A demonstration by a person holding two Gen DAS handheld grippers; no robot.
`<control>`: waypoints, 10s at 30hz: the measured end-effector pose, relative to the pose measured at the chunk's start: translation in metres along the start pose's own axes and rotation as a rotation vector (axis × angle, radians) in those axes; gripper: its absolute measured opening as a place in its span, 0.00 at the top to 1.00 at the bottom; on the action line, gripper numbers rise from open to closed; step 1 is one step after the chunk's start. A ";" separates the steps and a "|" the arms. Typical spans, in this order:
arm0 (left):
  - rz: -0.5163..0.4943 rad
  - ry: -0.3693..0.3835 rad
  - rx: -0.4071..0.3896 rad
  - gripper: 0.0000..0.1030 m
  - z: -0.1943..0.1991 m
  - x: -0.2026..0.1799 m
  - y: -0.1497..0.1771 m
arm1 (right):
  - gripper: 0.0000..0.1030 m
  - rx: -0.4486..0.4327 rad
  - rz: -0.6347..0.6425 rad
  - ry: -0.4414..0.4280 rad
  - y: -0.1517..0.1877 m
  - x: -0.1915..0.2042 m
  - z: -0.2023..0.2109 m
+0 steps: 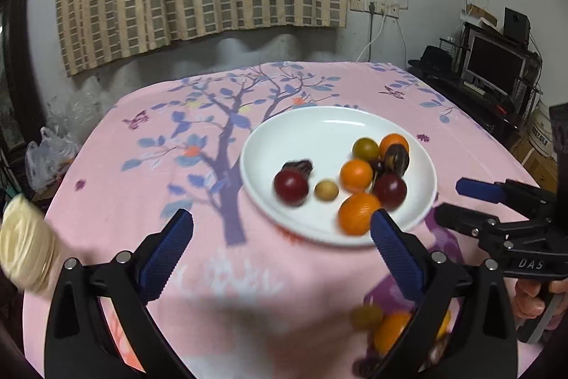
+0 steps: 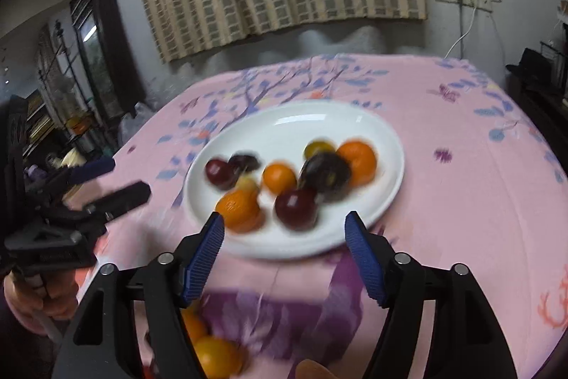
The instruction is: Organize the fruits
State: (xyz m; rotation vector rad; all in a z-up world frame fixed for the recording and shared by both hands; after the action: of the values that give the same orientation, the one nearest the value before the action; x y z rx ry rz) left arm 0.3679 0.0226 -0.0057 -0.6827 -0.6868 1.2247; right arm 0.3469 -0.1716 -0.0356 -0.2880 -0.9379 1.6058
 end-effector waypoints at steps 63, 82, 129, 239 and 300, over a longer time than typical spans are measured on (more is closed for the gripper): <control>-0.462 0.450 0.153 0.60 0.059 -0.097 0.139 | 0.60 0.110 -0.089 -0.131 0.055 0.006 0.021; -0.409 0.432 0.133 0.70 0.057 -0.096 0.131 | 0.60 0.082 -0.066 -0.095 0.053 0.003 0.025; 0.131 -0.042 0.041 0.05 0.031 0.033 0.071 | 0.36 0.092 0.134 -0.031 0.077 0.033 0.035; 0.299 0.090 0.057 0.05 0.015 0.049 0.060 | 0.44 0.092 0.033 -0.091 0.044 0.045 -0.002; -0.080 0.383 0.252 0.70 0.020 -0.083 0.113 | 0.65 0.037 -0.101 -0.194 0.040 0.033 0.030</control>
State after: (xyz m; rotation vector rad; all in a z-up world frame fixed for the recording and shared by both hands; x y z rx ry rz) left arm 0.2690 -0.0338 -0.0895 -0.6484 -0.2341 1.0456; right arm 0.2897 -0.1531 -0.0341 -0.0583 -1.0525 1.5751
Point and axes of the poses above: each gripper's, at about its wrist camera, not at the fingertips, and z roughly against the way its jaws point, x to its left, y to its underside, the point moved 6 cm from there along -z, roughly the way its jaws point, and after that the axes turned 6 degrees about -z, right-handed, at the moved point
